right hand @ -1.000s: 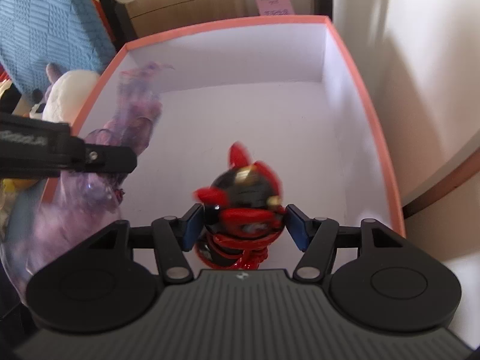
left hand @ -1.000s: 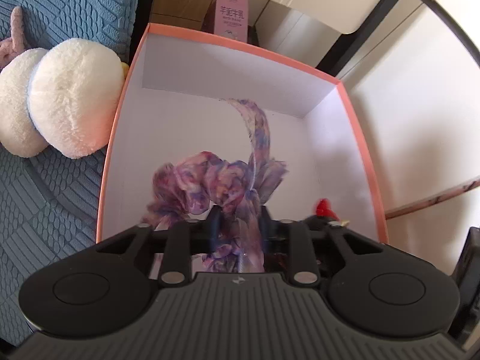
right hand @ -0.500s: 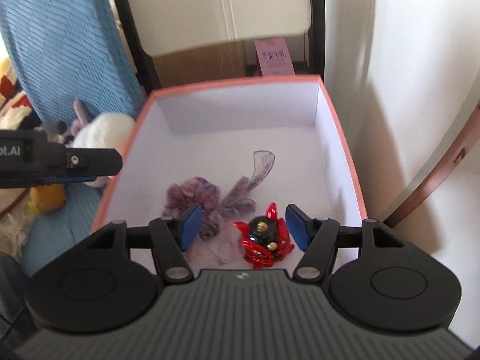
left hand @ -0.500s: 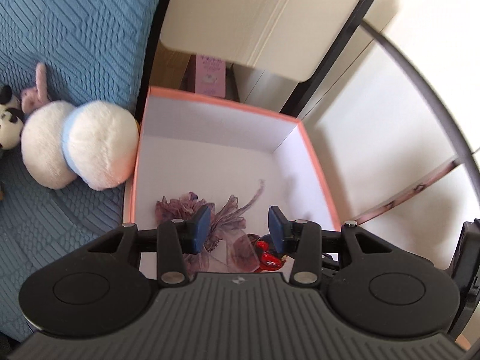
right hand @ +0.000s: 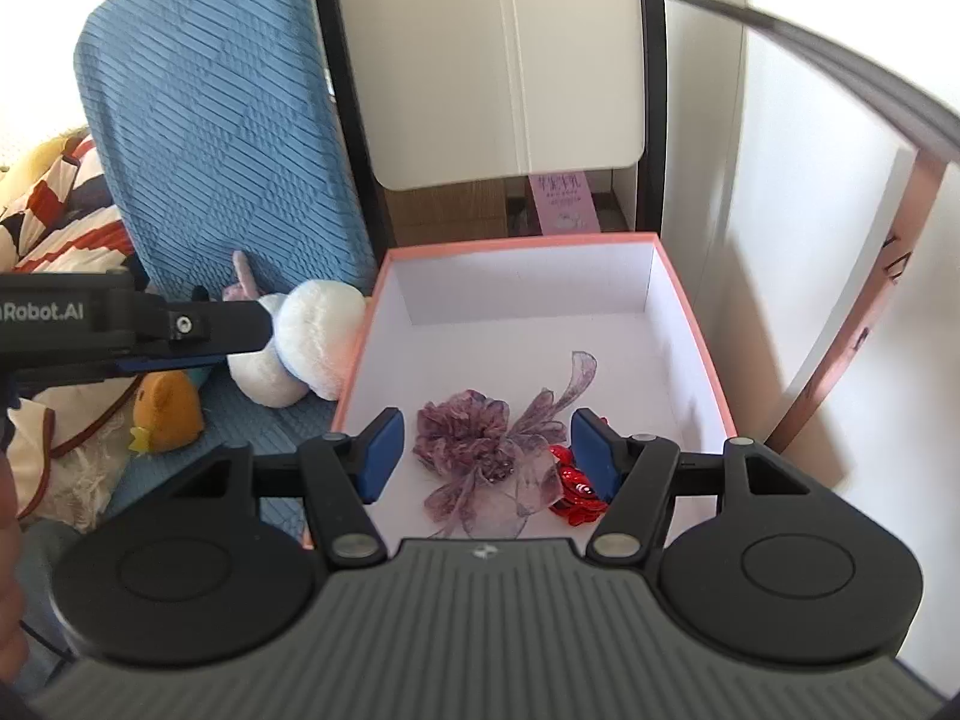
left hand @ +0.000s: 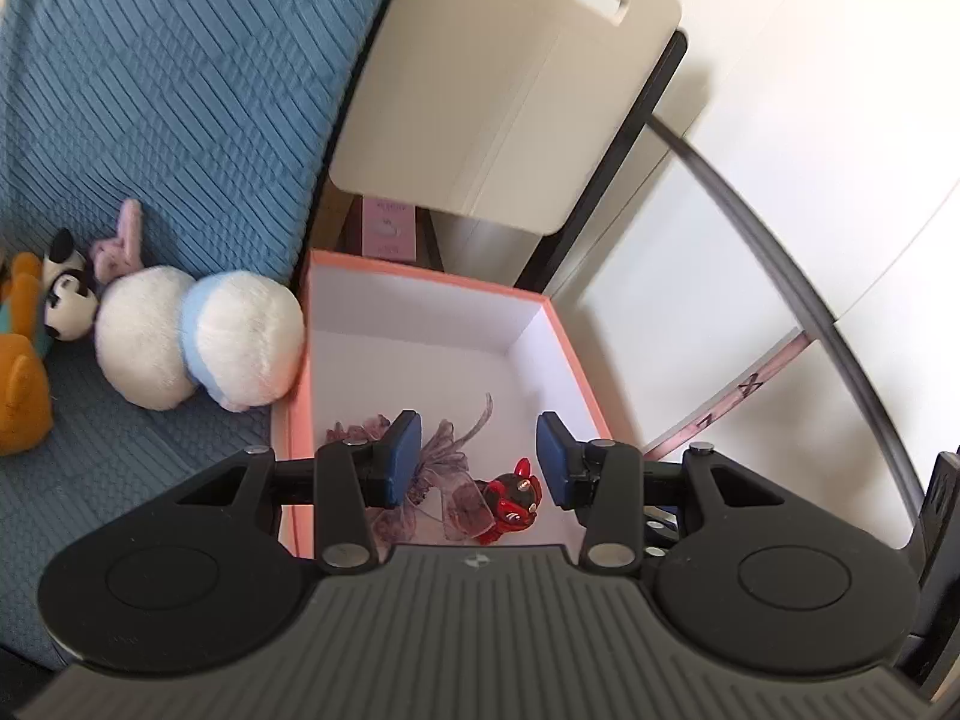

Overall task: Organize objects
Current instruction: 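Open both tools to drop the figurine and scarf into the pink box, then withdraw both tools from the box toward the remaining plush toys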

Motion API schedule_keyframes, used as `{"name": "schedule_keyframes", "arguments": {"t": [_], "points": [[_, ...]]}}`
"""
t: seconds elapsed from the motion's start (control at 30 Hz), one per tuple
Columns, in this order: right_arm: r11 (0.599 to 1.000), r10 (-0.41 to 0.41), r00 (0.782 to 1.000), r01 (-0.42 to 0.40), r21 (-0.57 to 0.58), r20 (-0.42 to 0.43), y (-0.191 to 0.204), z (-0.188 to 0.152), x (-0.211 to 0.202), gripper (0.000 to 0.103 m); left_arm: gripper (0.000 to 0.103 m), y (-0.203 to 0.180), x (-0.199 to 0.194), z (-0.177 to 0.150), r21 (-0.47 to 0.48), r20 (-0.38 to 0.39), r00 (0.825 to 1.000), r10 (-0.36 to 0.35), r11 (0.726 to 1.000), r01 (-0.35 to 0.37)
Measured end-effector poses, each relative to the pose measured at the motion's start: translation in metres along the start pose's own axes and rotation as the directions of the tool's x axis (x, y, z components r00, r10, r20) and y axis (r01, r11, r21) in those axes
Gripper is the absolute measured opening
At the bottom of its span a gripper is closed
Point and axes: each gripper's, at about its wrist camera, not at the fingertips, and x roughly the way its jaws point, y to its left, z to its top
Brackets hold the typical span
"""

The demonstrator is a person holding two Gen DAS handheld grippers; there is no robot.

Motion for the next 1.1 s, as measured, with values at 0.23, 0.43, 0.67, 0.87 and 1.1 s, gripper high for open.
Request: {"name": "schedule_keyframes", "arguments": {"t": [0.23, 0.43, 0.67, 0.87, 1.1], "points": [[1.0, -0.005, 0.999, 0.005, -0.002, 0.036, 0.031, -0.013, -0.033, 0.064, 0.049, 0.017, -0.052, -0.016, 0.007, 0.063, 0.998, -0.019, 1.0, 0.019], [1.0, 0.001, 0.998, -0.001, 0.002, 0.068, 0.049, -0.03, -0.049, 0.064, 0.049, 0.037, -0.085, -0.035, 0.014, 0.113, 0.994, -0.012, 1.0, 0.01], [1.0, 0.006, 0.997, -0.006, -0.009, 0.077, 0.07, -0.051, -0.053, 0.064, 0.049, 0.061, -0.106, -0.053, 0.006, 0.145, 0.989, -0.007, 1.0, 0.006], [0.999, 0.037, 0.997, -0.036, -0.028, 0.068, 0.092, -0.064, -0.054, 0.064, 0.049, 0.077, -0.118, -0.062, 0.0, 0.164, 0.986, 0.022, 1.0, -0.022], [0.998, 0.02, 0.998, -0.018, -0.052, 0.057, 0.109, -0.067, -0.046, 0.07, 0.049, 0.095, -0.13, -0.062, -0.017, 0.192, 0.981, 0.028, 1.0, -0.025]]}}
